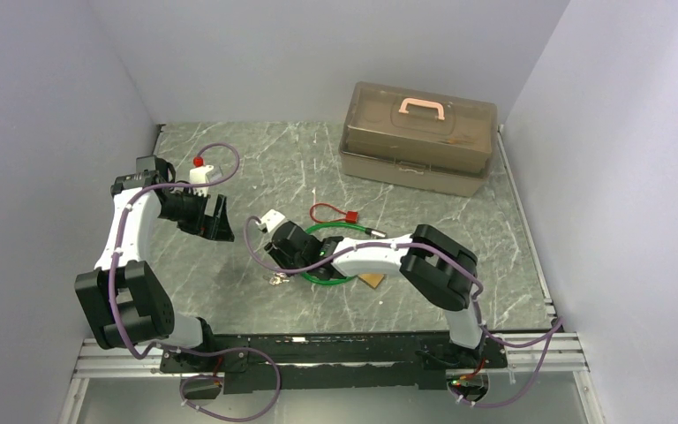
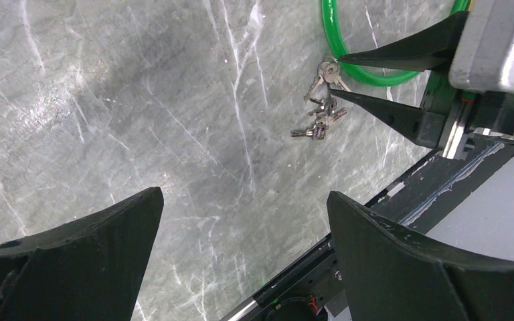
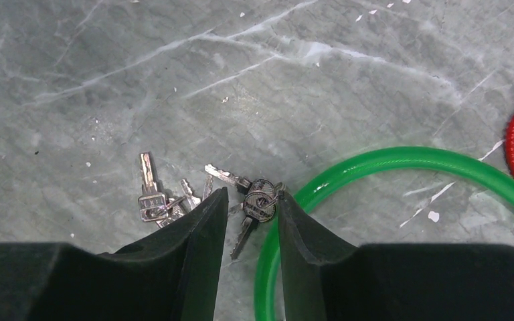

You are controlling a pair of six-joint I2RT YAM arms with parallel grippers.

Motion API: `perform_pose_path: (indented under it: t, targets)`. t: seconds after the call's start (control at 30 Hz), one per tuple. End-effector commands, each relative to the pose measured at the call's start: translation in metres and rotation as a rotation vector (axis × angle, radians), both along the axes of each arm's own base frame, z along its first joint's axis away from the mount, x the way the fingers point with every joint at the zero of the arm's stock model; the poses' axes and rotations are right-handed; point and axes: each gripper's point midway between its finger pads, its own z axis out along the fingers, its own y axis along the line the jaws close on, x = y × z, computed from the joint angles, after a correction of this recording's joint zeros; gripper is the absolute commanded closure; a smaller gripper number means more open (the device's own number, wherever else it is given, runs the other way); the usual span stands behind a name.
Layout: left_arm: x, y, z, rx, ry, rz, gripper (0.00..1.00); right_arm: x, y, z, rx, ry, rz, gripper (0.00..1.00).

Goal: Unlock with the key

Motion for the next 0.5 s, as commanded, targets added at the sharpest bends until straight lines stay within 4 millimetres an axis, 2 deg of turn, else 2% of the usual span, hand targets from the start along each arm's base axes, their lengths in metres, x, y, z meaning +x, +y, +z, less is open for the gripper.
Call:
perform_pose_path:
  t: [0.0, 0.23, 0.4, 0.47]
  targets:
    - [0.004, -0.002, 0.014, -0.002, -0.071, -0.024, 0.01, 0.007, 0.009, 0.006, 0.015, -0.018, -0.009, 0.64]
    - [0.005, 0.002, 0.013, 0.022, -0.070, -0.019, 0.00, 0.005, 0.015, -0.004, 0.012, 0.011, -0.002, 0.67]
    - [0.006, 0.003, 0.014, 0.030, -0.069, -0.015, 0.00, 0.004, 0.014, -0.005, 0.008, 0.020, 0.001, 0.80]
    - [0.006, 0.003, 0.014, 0.028, -0.069, -0.013, 0.01, 0.004, 0.014, -0.003, 0.007, 0.019, 0.001, 0.89]
